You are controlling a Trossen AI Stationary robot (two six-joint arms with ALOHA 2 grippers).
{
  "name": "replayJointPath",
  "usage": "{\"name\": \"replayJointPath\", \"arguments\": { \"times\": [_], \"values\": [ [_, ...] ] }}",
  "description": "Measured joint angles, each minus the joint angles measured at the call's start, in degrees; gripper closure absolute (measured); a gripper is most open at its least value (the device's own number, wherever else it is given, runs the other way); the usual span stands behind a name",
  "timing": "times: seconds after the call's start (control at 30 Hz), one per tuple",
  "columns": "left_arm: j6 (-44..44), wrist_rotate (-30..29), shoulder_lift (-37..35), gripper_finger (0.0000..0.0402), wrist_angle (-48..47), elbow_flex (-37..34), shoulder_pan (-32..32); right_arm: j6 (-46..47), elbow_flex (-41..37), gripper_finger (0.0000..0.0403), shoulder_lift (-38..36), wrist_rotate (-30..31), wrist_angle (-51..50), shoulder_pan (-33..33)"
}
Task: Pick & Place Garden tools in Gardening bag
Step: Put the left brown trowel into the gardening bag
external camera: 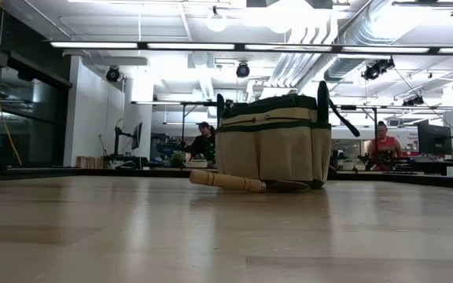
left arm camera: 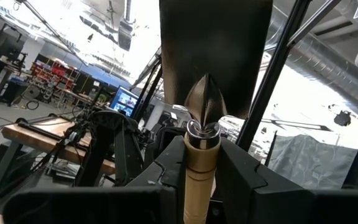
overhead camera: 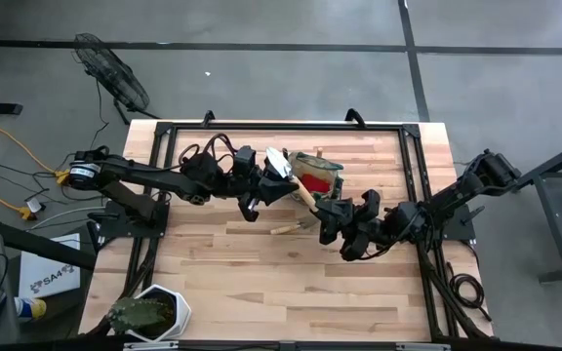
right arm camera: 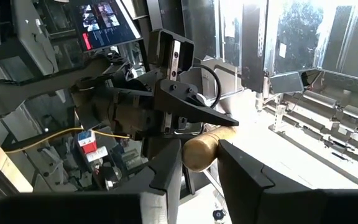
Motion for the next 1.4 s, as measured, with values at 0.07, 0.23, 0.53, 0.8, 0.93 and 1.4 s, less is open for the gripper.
{"name": "replayJointPath", "arguments": {
  "times": [0.07,0.23,0.53,0.8,0.93,1.4],
  "values": [
    [0.0,0.0,0.0,0.0345,-0.15,0.0,0.0,0.0,0.0,0.0318,0.0,-0.05,-0.02,0.0],
    [-0.2,0.21,-0.05,0.0345,-0.56,0.0,0.0,1.36,0.0,0.0327,0.0,-0.14,0.0,0.0],
    [-0.59,0.18,-0.13,0.0345,-2.08,0.0,0.0,5.43,0.0,0.0329,-0.02,1.1,-0.01,0.02],
    [-0.58,-0.67,-0.2,0.0345,-5.16,0.04,0.0,13.5,0.0,0.0329,-0.02,3.93,-0.81,0.04],
    [-0.52,-1.09,-0.17,0.0345,-6.06,0.04,0.0,13.66,0.0,0.0325,-0.02,4.15,-1.28,0.02],
    [-2.2,-4.96,6.64,0.0345,4.23,0.09,-0.26,20.21,-0.14,0.0323,-0.01,11.46,-1.77,0.14]
  ]
}}
